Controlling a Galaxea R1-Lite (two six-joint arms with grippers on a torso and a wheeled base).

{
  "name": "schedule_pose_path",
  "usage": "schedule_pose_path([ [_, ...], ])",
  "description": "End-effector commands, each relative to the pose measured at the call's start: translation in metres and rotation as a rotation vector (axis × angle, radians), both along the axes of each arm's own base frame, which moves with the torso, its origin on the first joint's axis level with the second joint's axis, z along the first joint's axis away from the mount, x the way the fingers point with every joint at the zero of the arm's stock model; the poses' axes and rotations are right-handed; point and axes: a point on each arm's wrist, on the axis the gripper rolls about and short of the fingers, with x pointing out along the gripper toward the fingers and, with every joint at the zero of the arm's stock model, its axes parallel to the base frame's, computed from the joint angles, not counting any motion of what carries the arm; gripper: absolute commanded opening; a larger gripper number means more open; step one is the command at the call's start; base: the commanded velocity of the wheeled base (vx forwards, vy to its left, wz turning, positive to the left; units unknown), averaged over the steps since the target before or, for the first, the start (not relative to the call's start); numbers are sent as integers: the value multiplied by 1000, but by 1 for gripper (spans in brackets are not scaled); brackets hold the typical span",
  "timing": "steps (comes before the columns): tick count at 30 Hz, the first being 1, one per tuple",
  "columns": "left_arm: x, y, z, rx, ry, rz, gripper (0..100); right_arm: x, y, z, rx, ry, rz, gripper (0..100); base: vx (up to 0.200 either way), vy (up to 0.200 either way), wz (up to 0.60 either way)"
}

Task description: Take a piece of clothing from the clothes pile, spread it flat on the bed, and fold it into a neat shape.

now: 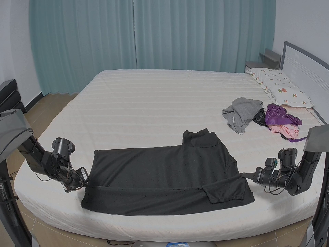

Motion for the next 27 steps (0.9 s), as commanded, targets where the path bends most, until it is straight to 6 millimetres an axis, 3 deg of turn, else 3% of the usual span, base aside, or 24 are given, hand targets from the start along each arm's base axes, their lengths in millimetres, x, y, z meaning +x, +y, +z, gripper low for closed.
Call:
schedule_pose_path([
  [1,6,0,-7,15,9,24,0,5,0,-9,2,15,-2,0,0,0,0],
  [27,23,-4,-24,4,-33,66,0,16,2,-20,2,19,-2,0,0,0,0],
])
